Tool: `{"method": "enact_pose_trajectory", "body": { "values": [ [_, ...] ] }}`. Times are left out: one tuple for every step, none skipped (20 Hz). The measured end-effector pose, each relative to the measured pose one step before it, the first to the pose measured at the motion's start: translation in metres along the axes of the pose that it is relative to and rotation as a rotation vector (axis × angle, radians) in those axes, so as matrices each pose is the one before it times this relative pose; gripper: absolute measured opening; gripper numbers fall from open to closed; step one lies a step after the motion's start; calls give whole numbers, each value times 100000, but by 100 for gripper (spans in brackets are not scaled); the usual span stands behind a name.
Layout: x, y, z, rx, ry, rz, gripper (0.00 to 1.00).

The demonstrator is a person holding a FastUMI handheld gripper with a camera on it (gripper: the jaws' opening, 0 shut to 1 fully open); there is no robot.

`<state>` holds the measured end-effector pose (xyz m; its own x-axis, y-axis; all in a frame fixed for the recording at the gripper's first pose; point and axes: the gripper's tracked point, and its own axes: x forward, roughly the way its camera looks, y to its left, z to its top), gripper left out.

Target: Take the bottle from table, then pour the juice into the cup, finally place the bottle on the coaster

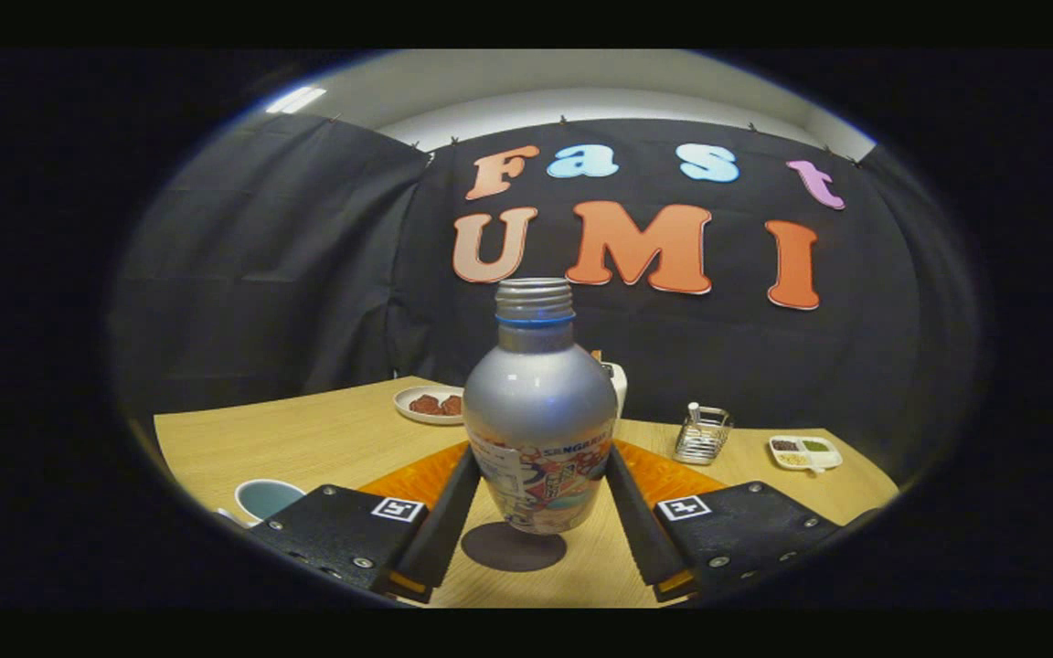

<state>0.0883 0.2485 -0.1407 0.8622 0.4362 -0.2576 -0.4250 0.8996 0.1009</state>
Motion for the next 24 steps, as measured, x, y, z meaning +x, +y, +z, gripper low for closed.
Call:
{"method": "enact_pose_trajectory", "body": {
  "values": [
    [213,-35,-682,1643,1891,579,78],
    [243,49,-736,1671,1662,338,78],
    [318,137,-716,1572,1834,881,78],
    [188,144,-633,1546,1627,558,78],
    [215,123,-484,1442,1465,776,78],
    [246,174,-543,1043,1474,605,78],
    [238,82,-452,485,1174,341,78],
    [103,-87,-383,101,1058,-174,78],
    [164,32,-456,-73,1345,70,78],
    [201,332,-503,71,1438,310,78],
    [55,330,-384,175,1147,1008,78],
    [77,162,-283,-662,849,179,78],
    [44,68,-322,-729,943,-71,78],
    [126,22,-320,-489,768,-306,78],
    [46,92,-280,-226,611,-87,78],
    [33,-116,-130,-266,228,-493,79],
    [85,8,-74,-86,440,-80,78],
    [180,92,-326,-238,621,-353,78],
    [9,-10,-185,-243,241,-165,78],
    [98,106,-323,95,1066,297,78],
    [-46,-81,307,345,-1598,25,78],
    [234,152,-77,-277,327,13,78],
    [-125,-31,30,-271,-314,226,78],
    [-49,45,-52,-147,-92,67,78]
  ]
}}
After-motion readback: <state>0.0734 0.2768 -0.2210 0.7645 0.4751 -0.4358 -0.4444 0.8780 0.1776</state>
